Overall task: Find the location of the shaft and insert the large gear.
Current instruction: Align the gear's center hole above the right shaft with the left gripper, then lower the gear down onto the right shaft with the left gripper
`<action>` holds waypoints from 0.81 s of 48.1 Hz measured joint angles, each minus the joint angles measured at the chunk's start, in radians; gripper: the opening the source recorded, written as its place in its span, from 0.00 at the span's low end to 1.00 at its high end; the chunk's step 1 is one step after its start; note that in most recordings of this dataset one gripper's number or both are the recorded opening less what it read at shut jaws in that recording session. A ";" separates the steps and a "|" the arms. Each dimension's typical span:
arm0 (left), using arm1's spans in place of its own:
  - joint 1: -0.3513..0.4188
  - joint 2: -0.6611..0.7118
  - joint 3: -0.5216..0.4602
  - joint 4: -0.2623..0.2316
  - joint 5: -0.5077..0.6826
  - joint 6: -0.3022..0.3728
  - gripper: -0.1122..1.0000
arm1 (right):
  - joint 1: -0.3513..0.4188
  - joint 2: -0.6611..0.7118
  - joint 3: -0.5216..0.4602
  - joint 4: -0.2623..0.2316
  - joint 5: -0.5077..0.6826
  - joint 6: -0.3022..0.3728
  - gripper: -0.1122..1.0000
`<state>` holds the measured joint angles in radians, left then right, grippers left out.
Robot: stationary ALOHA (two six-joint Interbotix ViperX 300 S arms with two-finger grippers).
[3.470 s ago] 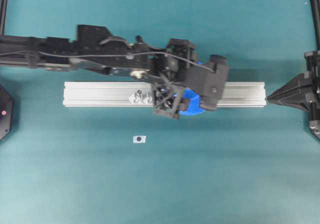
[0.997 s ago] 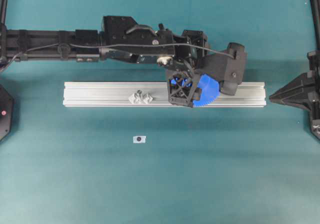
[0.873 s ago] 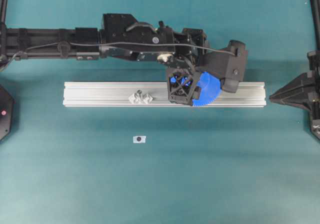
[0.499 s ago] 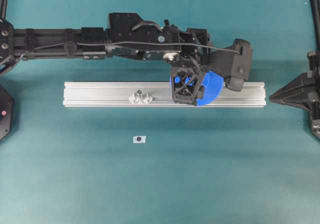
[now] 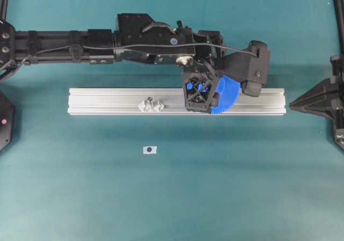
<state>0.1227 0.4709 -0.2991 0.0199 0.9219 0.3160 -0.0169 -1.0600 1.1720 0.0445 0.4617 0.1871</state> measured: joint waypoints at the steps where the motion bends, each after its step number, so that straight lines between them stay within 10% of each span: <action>1: 0.000 0.000 -0.002 0.000 0.000 0.000 0.84 | -0.002 0.000 -0.002 0.000 -0.002 0.002 0.14; 39: 0.000 0.006 -0.055 0.000 0.051 -0.005 0.84 | 0.000 -0.011 -0.002 0.000 0.000 0.002 0.14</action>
<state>0.1227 0.4771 -0.3543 0.0199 0.9725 0.3114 -0.0169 -1.0707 1.1704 0.0445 0.4617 0.1887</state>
